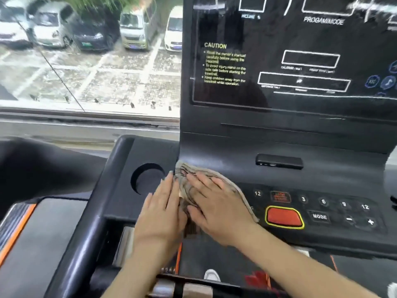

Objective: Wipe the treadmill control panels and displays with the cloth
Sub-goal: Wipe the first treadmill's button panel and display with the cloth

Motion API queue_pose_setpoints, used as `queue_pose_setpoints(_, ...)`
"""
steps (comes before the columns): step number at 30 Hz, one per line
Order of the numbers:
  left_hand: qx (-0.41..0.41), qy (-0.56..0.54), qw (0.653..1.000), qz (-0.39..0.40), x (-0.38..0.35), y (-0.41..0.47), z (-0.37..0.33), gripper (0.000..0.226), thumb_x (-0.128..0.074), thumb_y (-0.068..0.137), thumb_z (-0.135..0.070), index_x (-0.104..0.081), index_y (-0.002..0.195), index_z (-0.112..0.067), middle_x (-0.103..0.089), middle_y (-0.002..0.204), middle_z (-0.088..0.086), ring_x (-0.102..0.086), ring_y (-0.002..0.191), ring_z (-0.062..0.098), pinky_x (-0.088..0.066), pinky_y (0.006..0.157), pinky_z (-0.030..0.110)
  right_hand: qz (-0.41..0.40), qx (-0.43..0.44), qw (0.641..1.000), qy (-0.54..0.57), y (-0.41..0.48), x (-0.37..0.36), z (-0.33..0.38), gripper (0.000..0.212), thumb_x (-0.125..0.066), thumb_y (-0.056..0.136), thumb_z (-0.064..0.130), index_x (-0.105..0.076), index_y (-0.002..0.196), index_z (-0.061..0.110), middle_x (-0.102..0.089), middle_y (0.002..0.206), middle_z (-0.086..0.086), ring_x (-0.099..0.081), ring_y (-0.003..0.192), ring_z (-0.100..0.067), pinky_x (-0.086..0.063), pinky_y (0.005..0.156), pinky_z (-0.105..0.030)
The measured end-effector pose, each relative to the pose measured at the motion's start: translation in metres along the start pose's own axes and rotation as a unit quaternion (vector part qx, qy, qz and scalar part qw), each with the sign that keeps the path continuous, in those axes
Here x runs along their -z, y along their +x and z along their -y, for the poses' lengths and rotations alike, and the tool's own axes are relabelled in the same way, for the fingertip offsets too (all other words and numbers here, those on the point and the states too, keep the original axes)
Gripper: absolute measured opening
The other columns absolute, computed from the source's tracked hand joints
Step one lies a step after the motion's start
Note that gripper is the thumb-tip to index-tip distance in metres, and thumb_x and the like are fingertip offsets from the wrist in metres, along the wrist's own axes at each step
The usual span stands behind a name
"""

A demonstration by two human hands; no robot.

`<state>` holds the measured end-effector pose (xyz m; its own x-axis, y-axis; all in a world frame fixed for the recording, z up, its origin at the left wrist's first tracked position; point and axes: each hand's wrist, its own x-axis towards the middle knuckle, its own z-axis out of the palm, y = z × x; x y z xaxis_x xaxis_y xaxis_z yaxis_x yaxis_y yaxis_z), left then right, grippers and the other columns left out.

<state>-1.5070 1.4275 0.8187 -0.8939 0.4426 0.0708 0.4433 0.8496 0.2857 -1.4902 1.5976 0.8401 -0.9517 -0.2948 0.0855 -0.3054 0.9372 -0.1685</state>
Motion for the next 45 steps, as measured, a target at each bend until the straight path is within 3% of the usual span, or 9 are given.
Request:
queue_pose_setpoints(5,0.075,-0.042,0.996,-0.027,0.015,0.079,0.016,0.062,-0.027,0.087,-0.037,-0.027,0.148,-0.025,-0.034,0.152,-0.008,-0.028,0.141,0.011,-0.02,0.115,0.047,-0.075,0.036,0.996,0.017,0.075,-0.002,-0.022,0.049,-0.038,0.09,0.031,-0.06,0.13,0.012,-0.056,0.138,-0.001,-0.045,0.134,-0.017,-0.042,0.103,-0.04)
queue_pose_setpoints(10,0.066,-0.115,0.991,-0.007,0.023,0.103,0.02,0.057,-0.024,0.082,-0.032,-0.031,0.139,-0.032,-0.044,0.142,-0.008,-0.034,0.136,0.012,-0.014,0.116,0.049,-0.121,0.035,0.992,-0.012,0.092,-0.005,-0.024,0.039,-0.043,0.091,0.025,-0.064,0.121,0.012,-0.057,0.135,-0.001,-0.041,0.135,-0.019,-0.035,0.101,-0.039)
queue_pose_setpoints(17,0.037,-0.023,0.999,0.011,0.016,-0.004,0.01,0.066,-0.028,0.082,-0.026,-0.034,0.147,-0.02,-0.045,0.146,-0.007,-0.037,0.138,0.013,-0.014,0.115,0.034,-0.032,0.095,0.991,0.091,0.023,0.003,-0.009,0.038,-0.05,0.088,0.026,-0.06,0.122,0.014,-0.05,0.142,-0.002,-0.039,0.134,-0.019,-0.029,0.113,-0.037)
queue_pose_setpoints(24,0.035,0.003,0.999,0.012,0.013,0.096,0.03,0.055,-0.026,0.098,-0.031,-0.021,0.152,-0.021,-0.028,0.156,-0.004,-0.016,0.146,0.014,-0.009,0.118,0.045,-0.03,-0.045,0.998,0.025,0.066,0.002,-0.002,0.057,-0.021,0.097,0.035,-0.037,0.147,0.013,-0.026,0.158,-0.001,-0.016,0.147,-0.012,-0.019,0.111,-0.032)
queue_pose_setpoints(31,0.037,-0.065,0.997,0.005,0.022,0.032,0.027,0.062,-0.032,0.078,-0.017,-0.039,0.139,-0.029,-0.049,0.139,-0.009,-0.041,0.13,0.013,-0.019,0.114,0.036,-0.023,0.038,0.996,0.082,0.05,0.003,0.001,0.034,-0.043,0.085,0.03,-0.059,0.113,0.02,-0.047,0.144,0.006,-0.033,0.14,-0.012,-0.03,0.11,-0.041)
queue_pose_setpoints(36,0.043,-0.094,0.995,-0.017,0.024,-0.02,0.007,0.062,-0.042,0.071,-0.015,-0.048,0.132,-0.015,-0.053,0.13,0.0,-0.047,0.123,0.02,-0.023,0.115,0.033,0.019,0.089,0.995,0.035,0.0,-0.002,0.013,0.041,-0.046,0.089,0.039,-0.056,0.125,0.023,-0.043,0.149,0.003,-0.033,0.14,-0.017,-0.027,0.109,-0.039)
queue_pose_setpoints(39,0.027,-0.089,0.995,-0.037,0.011,-0.031,-0.015,0.069,-0.044,0.082,-0.028,-0.037,0.144,0.0,-0.038,0.149,0.014,-0.027,0.143,0.027,-0.023,0.117,0.045,0.026,0.047,0.999,0.002,-0.022,0.003,0.002,0.052,-0.041,0.092,0.044,-0.049,0.138,0.023,-0.039,0.152,0.002,-0.034,0.141,-0.016,-0.024,0.11,-0.036)
queue_pose_setpoints(42,0.032,-0.036,0.999,-0.019,0.002,-0.012,-0.028,0.072,-0.035,0.091,-0.049,-0.037,0.144,0.0,-0.028,0.152,0.026,-0.021,0.143,0.04,-0.023,0.116,0.051,0.017,-0.006,1.0,-0.011,-0.041,0.007,-0.012,0.058,-0.039,0.093,0.046,-0.044,0.144,0.019,-0.036,0.154,0.001,-0.032,0.142,-0.015,-0.021,0.112,-0.035)
queue_pose_setpoints(45,0.026,-0.033,0.999,-0.01,-0.003,0.044,-0.032,0.07,-0.019,0.098,-0.049,-0.033,0.144,0.002,-0.021,0.152,0.032,-0.017,0.142,0.045,-0.017,0.117,0.053,0.007,-0.054,0.998,0.007,-0.033,0.006,-0.017,0.064,-0.036,0.094,0.049,-0.034,0.149,0.016,-0.029,0.157,0.001,-0.023,0.145,-0.012,-0.017,0.115,-0.034)
